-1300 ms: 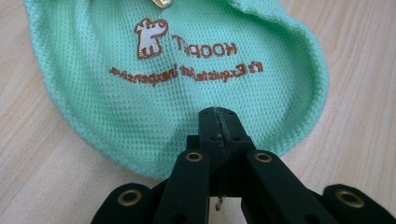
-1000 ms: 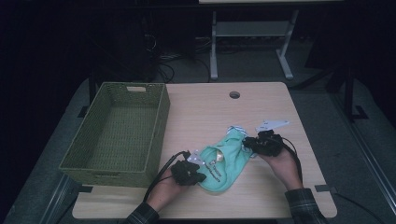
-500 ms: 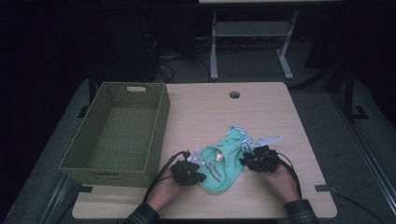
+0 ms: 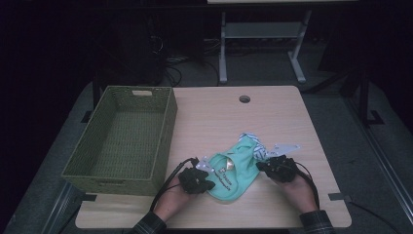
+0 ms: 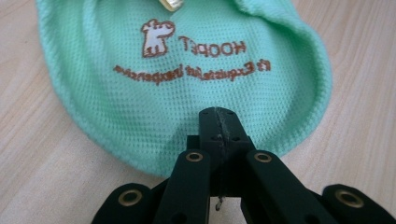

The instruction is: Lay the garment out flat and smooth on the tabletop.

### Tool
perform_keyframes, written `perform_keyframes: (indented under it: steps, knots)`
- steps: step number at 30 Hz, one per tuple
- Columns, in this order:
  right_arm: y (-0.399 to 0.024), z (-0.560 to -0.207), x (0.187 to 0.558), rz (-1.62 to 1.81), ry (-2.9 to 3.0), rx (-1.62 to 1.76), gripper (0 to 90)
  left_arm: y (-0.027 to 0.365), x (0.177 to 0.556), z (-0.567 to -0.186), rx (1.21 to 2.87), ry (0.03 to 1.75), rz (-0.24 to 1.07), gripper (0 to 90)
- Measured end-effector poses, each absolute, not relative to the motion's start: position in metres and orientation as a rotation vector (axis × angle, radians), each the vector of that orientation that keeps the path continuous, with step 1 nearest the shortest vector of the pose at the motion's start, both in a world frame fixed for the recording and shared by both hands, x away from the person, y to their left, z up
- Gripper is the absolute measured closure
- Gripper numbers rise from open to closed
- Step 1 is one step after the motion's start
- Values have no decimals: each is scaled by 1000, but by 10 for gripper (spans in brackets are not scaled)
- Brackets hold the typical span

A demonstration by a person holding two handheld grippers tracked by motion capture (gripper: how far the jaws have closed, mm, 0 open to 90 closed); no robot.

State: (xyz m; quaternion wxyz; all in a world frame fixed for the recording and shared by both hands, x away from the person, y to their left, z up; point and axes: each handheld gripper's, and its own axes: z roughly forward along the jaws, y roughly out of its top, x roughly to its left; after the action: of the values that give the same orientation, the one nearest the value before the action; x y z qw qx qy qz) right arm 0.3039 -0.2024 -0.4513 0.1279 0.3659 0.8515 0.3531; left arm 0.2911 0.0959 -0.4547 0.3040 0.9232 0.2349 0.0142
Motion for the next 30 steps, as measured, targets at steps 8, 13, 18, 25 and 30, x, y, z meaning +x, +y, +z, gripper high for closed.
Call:
perform_keyframes:
  steps: [8, 13, 18, 25, 30]
  knots:
    - [-213, -464, 289, 982, 2540, 1089, 894, 95, 291, -455, 2445, 635, 46, 896]
    - [-216, -466, 288, 1003, 2544, 1100, 895, 93, 294, -448, 2435, 643, 57, 860]
    - [-218, -466, 290, 1007, 2556, 1092, 895, 88, 307, -429, 2378, 628, 82, 896]
    - [-218, -465, 290, 1001, 2556, 1087, 894, 65, 348, -411, 2319, 597, 134, 897]
    - [-218, -465, 290, 1001, 2555, 1087, 894, 40, 374, -411, 2339, 554, 155, 897]
